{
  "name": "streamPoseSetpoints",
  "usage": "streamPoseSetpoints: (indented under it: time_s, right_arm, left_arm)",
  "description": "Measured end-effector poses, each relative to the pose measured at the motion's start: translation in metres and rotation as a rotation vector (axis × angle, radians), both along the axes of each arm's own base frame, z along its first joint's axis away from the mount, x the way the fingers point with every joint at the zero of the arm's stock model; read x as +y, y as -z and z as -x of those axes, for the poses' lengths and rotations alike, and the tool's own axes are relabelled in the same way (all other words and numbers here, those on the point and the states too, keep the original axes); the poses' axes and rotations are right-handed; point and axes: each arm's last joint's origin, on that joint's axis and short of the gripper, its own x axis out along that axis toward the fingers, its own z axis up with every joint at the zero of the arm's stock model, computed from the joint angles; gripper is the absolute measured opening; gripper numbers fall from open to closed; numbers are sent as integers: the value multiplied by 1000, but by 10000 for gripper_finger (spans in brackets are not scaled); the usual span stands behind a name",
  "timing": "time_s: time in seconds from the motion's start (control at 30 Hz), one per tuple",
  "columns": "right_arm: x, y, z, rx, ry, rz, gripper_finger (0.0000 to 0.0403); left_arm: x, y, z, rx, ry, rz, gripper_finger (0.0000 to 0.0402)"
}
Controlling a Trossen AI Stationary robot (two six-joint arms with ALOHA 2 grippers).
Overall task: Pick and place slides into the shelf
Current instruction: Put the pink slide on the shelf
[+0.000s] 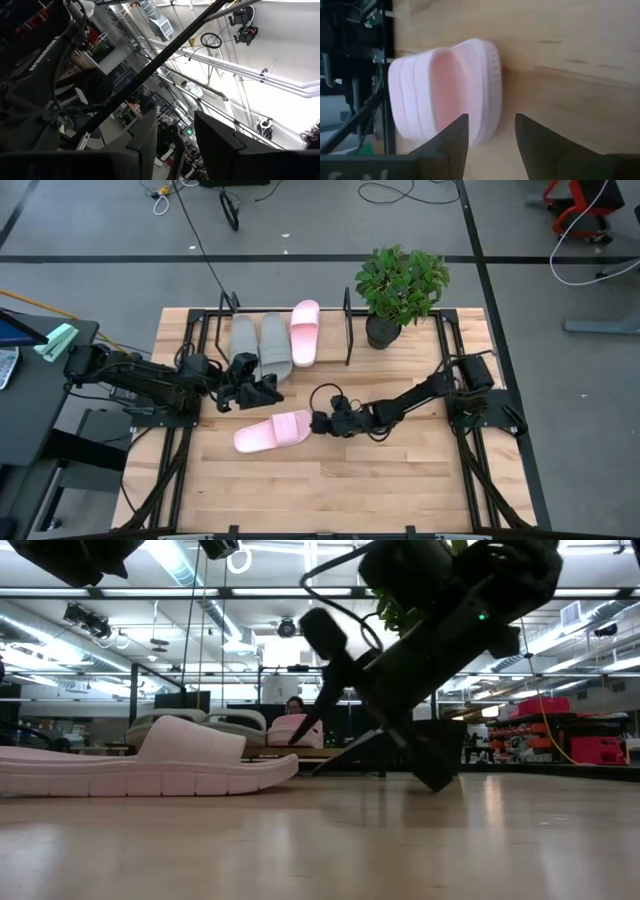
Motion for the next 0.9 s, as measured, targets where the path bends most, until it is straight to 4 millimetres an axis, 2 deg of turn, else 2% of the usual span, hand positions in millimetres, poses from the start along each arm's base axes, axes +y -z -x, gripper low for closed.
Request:
streamPoseSetpoints:
  time_s: [0.17, 0.33, 0.6, 0.9]
  right_arm:
    - [4, 9, -17, 12, -17, 30, 165]
    - [3, 11, -29, 7, -35, 66, 165]
    - [-6, 21, -25, 106, -19, 108, 165]
    - [-9, 27, -26, 115, 0, 138, 165]
  left_arm:
    - [0, -1, 1, -3, 19, 11, 144]
    - [0, -1, 1, 0, 26, 16, 150]
    - [-1, -1, 1, 10, 42, 36, 143]
    - [-1, -1, 1, 16, 53, 48, 145]
